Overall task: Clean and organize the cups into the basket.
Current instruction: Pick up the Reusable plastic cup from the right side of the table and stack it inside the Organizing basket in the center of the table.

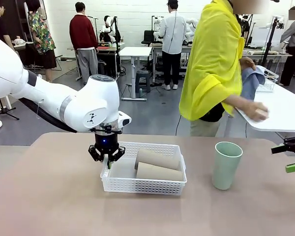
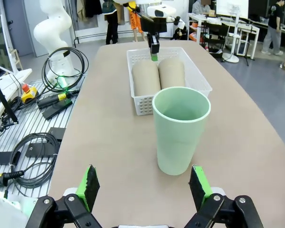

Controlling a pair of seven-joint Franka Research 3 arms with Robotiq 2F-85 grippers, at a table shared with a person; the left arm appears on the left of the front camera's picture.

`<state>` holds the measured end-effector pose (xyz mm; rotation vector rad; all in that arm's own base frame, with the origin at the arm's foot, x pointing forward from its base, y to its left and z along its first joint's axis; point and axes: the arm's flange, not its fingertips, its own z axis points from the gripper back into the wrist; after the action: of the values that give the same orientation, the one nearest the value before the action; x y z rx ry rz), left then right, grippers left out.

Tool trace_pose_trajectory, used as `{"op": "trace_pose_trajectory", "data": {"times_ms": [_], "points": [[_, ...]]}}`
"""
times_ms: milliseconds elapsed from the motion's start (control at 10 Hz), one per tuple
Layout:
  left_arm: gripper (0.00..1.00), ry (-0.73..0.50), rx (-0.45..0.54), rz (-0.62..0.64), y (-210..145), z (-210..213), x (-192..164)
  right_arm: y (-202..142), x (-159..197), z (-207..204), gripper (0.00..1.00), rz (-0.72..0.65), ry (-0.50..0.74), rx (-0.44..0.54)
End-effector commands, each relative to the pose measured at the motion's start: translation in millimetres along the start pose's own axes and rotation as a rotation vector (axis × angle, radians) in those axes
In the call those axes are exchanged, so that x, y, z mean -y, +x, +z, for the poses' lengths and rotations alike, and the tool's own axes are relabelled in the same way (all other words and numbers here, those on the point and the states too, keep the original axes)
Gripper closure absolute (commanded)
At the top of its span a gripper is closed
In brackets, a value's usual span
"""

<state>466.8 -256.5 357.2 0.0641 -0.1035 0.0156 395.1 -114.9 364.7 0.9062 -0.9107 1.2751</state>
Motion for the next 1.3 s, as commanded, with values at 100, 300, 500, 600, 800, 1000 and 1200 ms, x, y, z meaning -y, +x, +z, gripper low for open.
{"op": "trace_pose_trajectory", "data": {"times_ms": [100,300,500,600,800,1000,1200], "points": [[1.00,0.000,0.002,0.000,0.0,1.1,0.6,-23.9,17.2,-34.2,0.00,-0.009,-0.047,-0.013],[1.00,0.000,0.002,0.000,0.0,1.1,0.6,-37.8,24.9,-51.3,0.00,0.000,-0.105,-0.054],[1.00,0.000,0.002,0.000,0.0,1.1,0.6,-48.7,36.0,-72.4,0.00,-0.022,-0.151,-0.108],[1.00,0.000,0.002,0.000,0.0,1.1,0.6,-51.3,42.6,-81.7,0.00,-0.022,-0.150,-0.115],[1.00,0.000,0.002,0.000,0.0,1.1,0.6,-52.8,52.8,-96.9,0.00,-0.012,-0.115,-0.130],[1.00,0.000,0.002,0.000,0.0,1.1,0.6,-53.1,56.2,-112.2,0.00,-0.024,-0.060,-0.135],[1.00,0.000,0.002,0.000,0.0,1.1,0.6,-50.1,55.9,-125.6,0.00,-0.034,-0.036,-0.133]]}}
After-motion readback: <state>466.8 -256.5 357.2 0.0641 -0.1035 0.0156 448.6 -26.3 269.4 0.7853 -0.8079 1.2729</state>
